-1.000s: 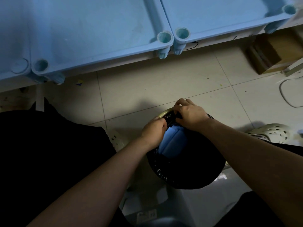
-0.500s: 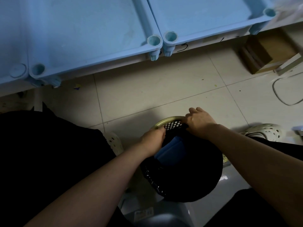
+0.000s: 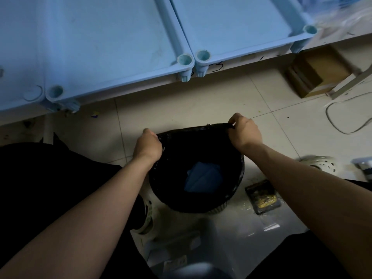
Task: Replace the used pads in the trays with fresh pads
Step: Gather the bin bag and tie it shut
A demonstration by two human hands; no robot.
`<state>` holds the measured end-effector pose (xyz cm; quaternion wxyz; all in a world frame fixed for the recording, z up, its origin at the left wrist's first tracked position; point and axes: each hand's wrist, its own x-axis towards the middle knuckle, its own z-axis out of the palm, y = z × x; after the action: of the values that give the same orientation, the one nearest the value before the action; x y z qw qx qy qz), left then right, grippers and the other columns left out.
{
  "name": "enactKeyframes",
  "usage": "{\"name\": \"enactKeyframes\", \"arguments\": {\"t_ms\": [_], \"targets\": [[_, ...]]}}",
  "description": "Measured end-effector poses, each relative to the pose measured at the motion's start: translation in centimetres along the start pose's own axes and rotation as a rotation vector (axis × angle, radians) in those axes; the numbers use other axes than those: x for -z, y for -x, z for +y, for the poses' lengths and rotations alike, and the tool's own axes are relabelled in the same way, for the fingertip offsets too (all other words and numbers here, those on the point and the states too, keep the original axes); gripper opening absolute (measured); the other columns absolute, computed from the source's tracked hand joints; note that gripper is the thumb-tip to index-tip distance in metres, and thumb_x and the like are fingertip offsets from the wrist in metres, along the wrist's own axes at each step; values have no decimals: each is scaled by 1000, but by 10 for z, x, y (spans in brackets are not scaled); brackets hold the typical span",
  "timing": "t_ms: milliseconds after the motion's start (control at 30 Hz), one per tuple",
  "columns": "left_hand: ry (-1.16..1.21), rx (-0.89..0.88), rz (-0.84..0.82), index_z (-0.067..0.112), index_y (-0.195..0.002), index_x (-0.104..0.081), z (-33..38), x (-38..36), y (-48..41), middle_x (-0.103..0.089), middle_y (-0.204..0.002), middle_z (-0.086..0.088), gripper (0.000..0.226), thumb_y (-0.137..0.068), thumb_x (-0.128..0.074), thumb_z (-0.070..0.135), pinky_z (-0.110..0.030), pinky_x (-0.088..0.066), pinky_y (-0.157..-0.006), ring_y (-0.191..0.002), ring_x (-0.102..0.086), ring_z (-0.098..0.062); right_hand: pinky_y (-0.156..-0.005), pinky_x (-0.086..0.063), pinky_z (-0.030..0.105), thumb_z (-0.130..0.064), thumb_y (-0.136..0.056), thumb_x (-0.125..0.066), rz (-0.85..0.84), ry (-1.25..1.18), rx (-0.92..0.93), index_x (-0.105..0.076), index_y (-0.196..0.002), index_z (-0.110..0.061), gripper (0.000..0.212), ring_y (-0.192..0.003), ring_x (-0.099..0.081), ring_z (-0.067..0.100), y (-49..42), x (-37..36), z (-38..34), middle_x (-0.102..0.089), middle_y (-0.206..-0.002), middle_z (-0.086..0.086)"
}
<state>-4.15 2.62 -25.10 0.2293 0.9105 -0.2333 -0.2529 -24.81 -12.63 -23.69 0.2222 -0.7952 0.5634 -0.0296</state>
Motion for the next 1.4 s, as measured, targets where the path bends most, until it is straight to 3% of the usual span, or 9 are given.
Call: {"name": "enactKeyframes", "arguments": {"t_ms": [167,333,667,733,867,1000,1100,1200,1400], "targets": [[236,67,55,12,-97,-52,-8,11,-6,-57,-96,-12,20,-94,-33,7,-42,-56,-77,-87,-59,-32,-80,-49,36,-14,-89,-48,60,-77,-109,-66,-107,-12,26,-95,-61,37,2,10,8,-66,-104,18],[316,87,63,14,-91,-53,-15,11,2,-61,-89,-15,22,-93,-31,13,-40,-56,-52,-69,-60,-31,-78,-49,34,-16,-88,-50,-80,81,-183,-66,-103,-6,24,-95,-62,37,15,14,26,-66,-105,21],[540,23,104,22,-84,-56,-4,36,-7,-62,-83,-7,13,-95,-52,15,-53,-56,-82,-79,-64,-28,-84,-52,41,-13,-93,-48,276,-523,-103,-70,-101,-3,26,-95,-62,35,13,49,-10,-70,-100,18],[534,34,16,21,-89,-55,-12,33,-1,-66,-95,-13,13,-87,-66,16,-54,-55,-84,-88,-67,-32,-85,-50,37,-17,-94,-52,242,-531,-145,-69,-105,-3,25,-98,-62,34,17,46,-5,-69,-102,17],[268,95,-222,7,-124,-53,-20,26,26,-60,-119,-13,61,-74,-82,27,-45,-53,-92,-106,-61,-32,-98,-48,40,-29,-83,-73,-4,-535,-300,-55,-129,-6,54,-112,-60,32,28,24,20,-63,-121,17],[187,115,-367,20,-100,-64,-20,27,64,-68,-97,-1,47,-70,-78,54,-34,-55,-76,-92,-63,-20,-104,-42,47,-32,-81,-74,-153,-344,-371,-35,-144,-8,78,-123,-51,38,42,6,47,-55,-133,17],[314,59,-409,33,-101,-63,-12,17,87,-63,-96,12,37,-73,-75,55,-26,-46,-76,-92,-58,-11,-104,-41,46,-31,-89,-66,-229,-295,-348,-40,-142,-12,62,-120,-54,37,48,-5,56,-58,-130,16],[294,56,-366,21,-103,-69,-16,1,91,-70,-96,4,33,-75,-81,34,-26,-50,-71,-83,-63,-12,-94,-48,41,-26,-93,-57,-227,-221,-294,-63,-122,-14,32,-106,-61,35,51,-7,55,-67,-111,13],[639,409,-336,8,-118,-44,-20,15,72,-58,-86,-15,18,-101,-41,3,-44,-59,-56,-62,-62,-27,-73,-58,50,-8,-90,-50,-35,-455,-271,-65,-88,3,19,-82,-66,41,40,33,35,-67,-89,26]]}}
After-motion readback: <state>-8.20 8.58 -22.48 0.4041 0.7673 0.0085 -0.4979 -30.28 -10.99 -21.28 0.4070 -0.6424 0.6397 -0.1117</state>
